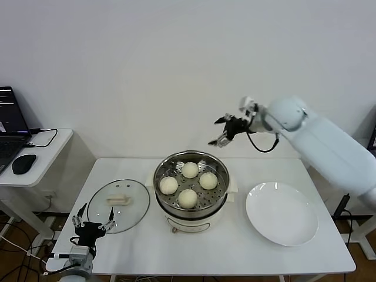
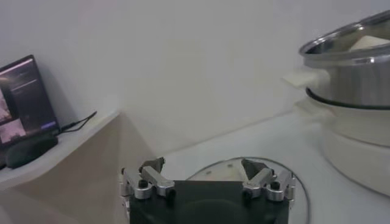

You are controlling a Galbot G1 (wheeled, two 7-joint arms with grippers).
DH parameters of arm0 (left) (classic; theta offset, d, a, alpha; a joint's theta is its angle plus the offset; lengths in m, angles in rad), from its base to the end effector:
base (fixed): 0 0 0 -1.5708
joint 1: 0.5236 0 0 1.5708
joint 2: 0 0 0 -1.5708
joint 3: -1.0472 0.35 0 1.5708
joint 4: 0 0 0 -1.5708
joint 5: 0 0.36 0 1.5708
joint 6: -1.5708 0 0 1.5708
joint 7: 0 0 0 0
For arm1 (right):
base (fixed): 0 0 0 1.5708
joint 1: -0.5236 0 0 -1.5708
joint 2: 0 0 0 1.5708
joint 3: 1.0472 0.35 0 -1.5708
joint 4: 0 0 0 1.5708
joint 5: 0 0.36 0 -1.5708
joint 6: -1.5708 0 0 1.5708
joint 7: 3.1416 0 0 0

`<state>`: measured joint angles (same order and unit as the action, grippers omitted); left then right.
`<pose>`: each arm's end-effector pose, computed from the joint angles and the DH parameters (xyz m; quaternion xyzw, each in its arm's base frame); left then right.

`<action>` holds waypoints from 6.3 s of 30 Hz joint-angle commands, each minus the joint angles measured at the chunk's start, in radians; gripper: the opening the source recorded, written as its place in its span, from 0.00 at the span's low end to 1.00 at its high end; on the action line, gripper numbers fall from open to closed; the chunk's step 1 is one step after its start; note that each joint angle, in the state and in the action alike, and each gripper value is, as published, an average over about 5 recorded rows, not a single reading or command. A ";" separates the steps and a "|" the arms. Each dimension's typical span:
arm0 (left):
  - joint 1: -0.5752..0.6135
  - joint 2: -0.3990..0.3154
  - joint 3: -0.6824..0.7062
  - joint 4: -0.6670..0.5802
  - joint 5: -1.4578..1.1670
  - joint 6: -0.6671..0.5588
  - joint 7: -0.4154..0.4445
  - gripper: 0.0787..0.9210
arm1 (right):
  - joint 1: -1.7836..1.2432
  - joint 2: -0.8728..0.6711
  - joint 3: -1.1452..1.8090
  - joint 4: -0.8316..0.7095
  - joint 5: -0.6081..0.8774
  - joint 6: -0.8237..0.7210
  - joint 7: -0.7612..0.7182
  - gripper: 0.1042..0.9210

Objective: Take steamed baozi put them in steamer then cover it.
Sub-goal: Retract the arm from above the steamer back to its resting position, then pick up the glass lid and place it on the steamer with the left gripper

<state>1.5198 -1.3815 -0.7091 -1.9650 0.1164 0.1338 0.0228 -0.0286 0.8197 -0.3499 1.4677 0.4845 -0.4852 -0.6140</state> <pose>0.2015 0.1000 -0.3236 0.0432 -0.9781 -0.1772 0.1002 0.5210 -0.0635 -0.0509 0.4117 -0.8524 0.2941 0.1322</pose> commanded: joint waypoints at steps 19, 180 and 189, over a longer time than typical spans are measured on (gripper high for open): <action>-0.091 0.082 0.030 0.163 0.456 -0.159 -0.063 0.88 | -1.413 0.353 1.156 0.409 0.090 0.417 0.471 0.88; -0.229 0.225 0.077 -0.030 1.122 0.281 0.126 0.08 | -1.507 0.437 1.205 0.427 0.013 0.374 0.460 0.88; -0.368 0.137 0.279 -0.062 1.215 0.403 0.124 0.08 | -1.493 0.451 1.210 0.411 -0.034 0.356 0.460 0.88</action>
<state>1.2540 -1.1798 -0.5959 -1.8912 1.2532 0.3734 0.0817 -1.5298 1.2587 0.8616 1.8850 0.4857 -0.1158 -0.1555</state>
